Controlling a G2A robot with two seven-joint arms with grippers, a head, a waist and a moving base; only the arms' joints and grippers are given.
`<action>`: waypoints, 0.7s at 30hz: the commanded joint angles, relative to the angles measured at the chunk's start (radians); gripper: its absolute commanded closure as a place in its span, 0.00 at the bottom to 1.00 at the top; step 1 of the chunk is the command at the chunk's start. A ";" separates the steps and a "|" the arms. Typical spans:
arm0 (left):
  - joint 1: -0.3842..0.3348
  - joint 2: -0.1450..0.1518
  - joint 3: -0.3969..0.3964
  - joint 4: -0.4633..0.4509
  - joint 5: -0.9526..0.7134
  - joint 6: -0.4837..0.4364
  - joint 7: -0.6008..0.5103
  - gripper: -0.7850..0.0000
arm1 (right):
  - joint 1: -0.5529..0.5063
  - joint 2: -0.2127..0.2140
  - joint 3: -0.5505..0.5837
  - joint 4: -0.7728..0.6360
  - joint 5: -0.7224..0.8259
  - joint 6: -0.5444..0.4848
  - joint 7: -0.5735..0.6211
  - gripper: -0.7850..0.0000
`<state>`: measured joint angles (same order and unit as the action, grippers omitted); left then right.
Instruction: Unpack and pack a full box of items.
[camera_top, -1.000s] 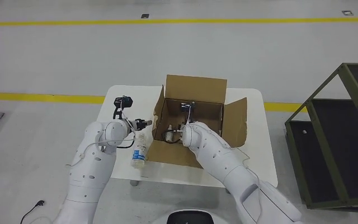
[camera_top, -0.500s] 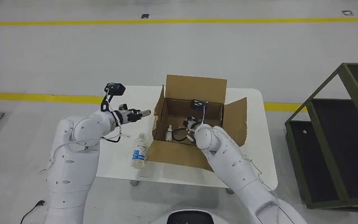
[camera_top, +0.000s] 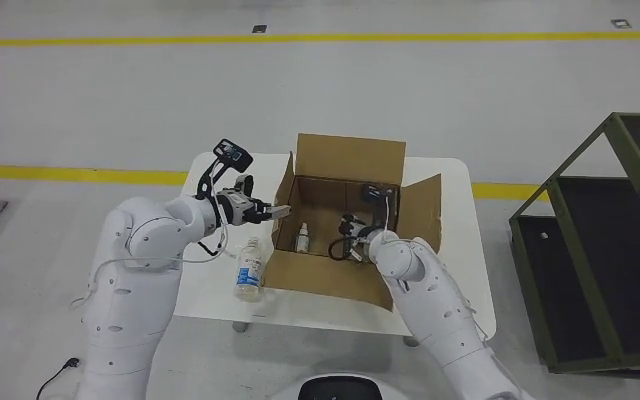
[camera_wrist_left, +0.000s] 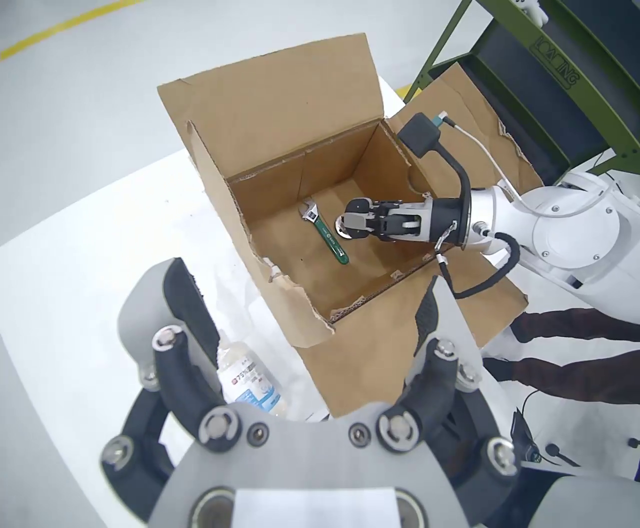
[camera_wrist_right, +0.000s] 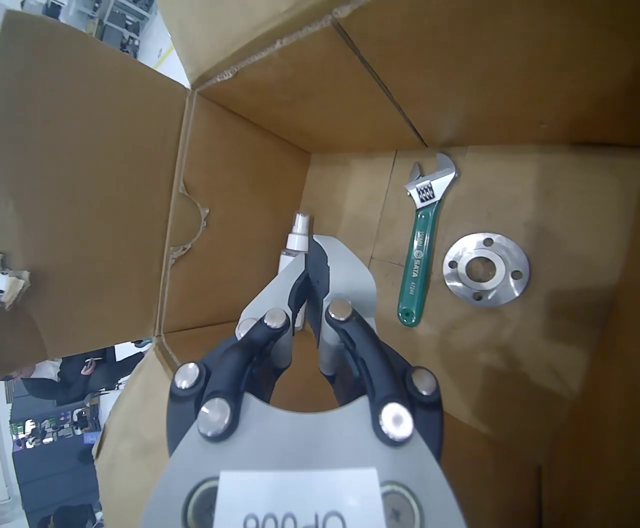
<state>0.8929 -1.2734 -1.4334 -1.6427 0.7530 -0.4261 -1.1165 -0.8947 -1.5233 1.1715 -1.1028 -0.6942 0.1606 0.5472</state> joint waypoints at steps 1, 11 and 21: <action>0.000 0.000 0.000 0.000 0.000 0.000 0.000 0.00 | 0.013 -0.004 -0.020 0.015 -0.006 0.011 0.010 1.00; 0.010 0.005 0.032 0.015 0.031 -0.036 0.013 0.00 | 0.059 -0.018 -0.059 0.085 0.015 0.018 -0.004 1.00; -0.073 0.005 0.149 0.195 0.121 -0.017 0.033 0.00 | 0.066 -0.018 -0.072 0.107 -0.016 0.058 0.002 1.00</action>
<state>0.8303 -1.2676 -1.2987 -1.4715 0.8648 -0.4527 -1.0884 -0.8257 -1.5416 1.0997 -0.9940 -0.7120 0.2183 0.5502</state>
